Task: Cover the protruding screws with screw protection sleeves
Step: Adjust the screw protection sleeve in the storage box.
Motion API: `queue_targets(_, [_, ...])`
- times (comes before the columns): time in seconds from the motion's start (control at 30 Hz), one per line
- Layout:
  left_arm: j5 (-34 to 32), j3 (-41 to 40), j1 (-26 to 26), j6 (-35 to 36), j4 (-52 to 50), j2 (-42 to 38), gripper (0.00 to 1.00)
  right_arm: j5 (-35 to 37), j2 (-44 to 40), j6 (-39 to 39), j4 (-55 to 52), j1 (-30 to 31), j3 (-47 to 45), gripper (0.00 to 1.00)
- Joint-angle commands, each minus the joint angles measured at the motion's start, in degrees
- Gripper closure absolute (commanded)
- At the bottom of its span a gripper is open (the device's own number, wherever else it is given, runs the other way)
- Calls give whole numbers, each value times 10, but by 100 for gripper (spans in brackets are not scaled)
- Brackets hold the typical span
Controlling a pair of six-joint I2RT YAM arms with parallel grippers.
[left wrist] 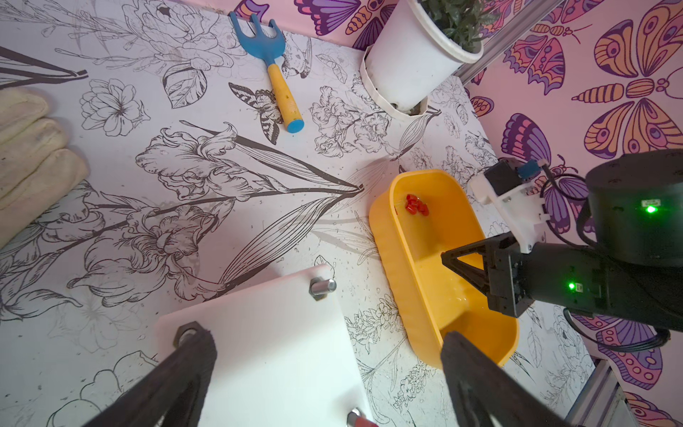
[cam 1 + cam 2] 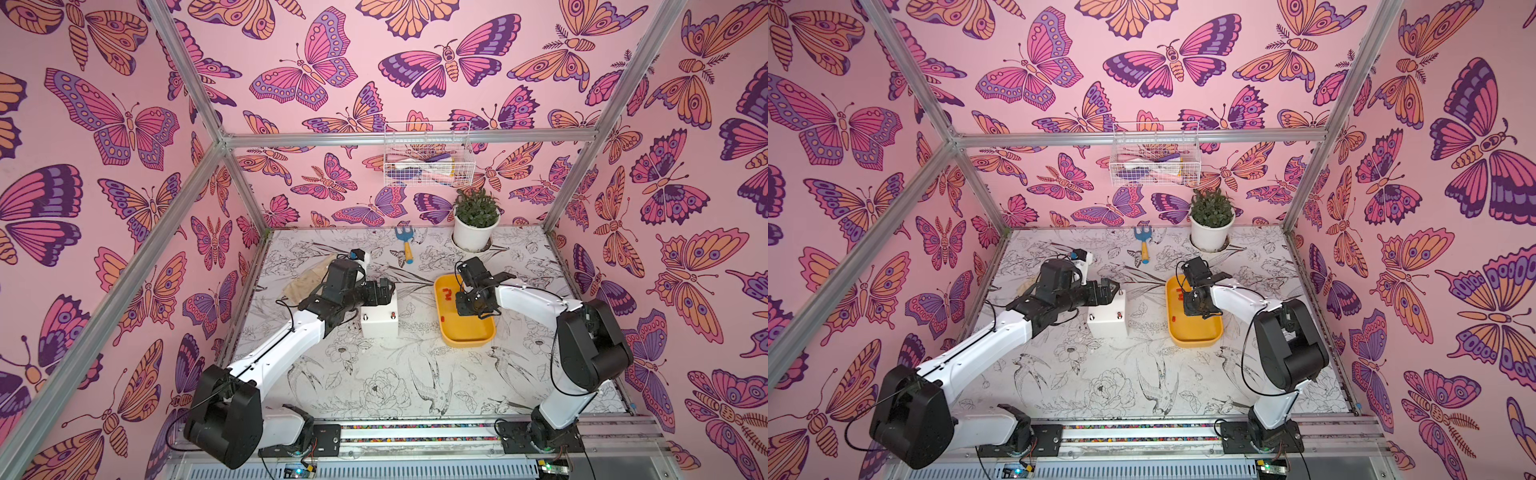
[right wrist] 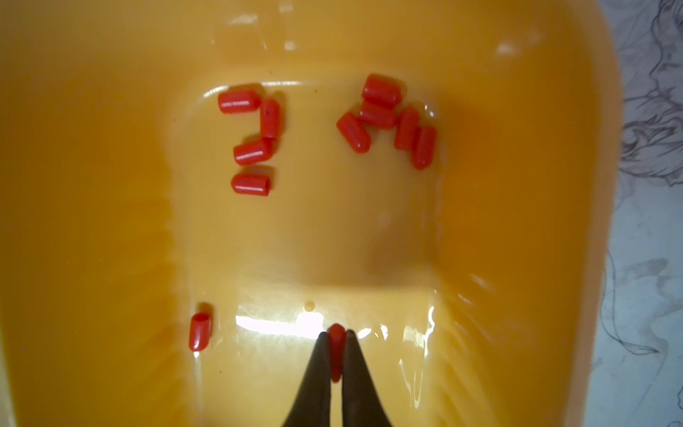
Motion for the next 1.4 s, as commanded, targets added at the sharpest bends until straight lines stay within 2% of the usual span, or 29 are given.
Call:
queue_targets(0.0, [0, -11, -3, -6, 10, -9, 3, -13, -2, 14, -22, 4, -4, 90])
queue_targets(1.37, [-17, 19, 1, 15, -16, 6, 2, -11, 86, 3, -28, -4, 43, 83])
